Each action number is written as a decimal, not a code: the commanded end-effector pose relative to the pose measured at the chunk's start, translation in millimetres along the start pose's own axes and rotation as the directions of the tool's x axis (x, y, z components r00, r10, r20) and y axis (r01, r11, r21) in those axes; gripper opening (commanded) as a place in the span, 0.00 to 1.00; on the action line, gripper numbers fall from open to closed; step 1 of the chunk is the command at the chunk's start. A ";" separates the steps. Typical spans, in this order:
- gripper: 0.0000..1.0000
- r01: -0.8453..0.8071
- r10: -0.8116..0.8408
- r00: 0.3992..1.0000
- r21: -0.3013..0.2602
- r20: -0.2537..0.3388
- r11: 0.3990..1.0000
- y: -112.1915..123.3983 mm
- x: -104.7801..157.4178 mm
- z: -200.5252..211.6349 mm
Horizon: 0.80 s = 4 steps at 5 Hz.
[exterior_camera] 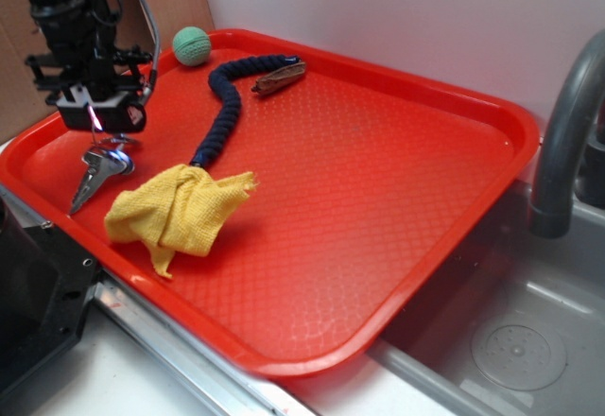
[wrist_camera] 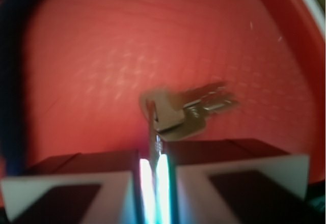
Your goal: Grab the silver keys.
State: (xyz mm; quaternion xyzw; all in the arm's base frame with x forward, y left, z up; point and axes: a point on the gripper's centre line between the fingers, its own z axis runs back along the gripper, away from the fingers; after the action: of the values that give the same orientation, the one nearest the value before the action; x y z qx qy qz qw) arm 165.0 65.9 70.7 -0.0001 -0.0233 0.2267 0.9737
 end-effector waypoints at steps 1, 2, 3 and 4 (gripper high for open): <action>0.00 0.321 -0.321 0.946 -0.016 0.037 0.947 -14.2 -29.3 69.6; 0.00 0.332 -0.332 0.943 0.011 -0.025 0.943 -32.4 -12.5 85.9; 0.00 0.323 -0.321 0.944 0.015 -0.072 0.946 -45.8 4.1 109.3; 0.00 0.276 -0.277 0.961 0.071 -0.007 0.958 -33.3 11.2 128.7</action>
State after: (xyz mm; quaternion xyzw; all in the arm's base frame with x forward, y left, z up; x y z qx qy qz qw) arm 186.4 31.8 186.0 0.0318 0.0096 0.0773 0.9965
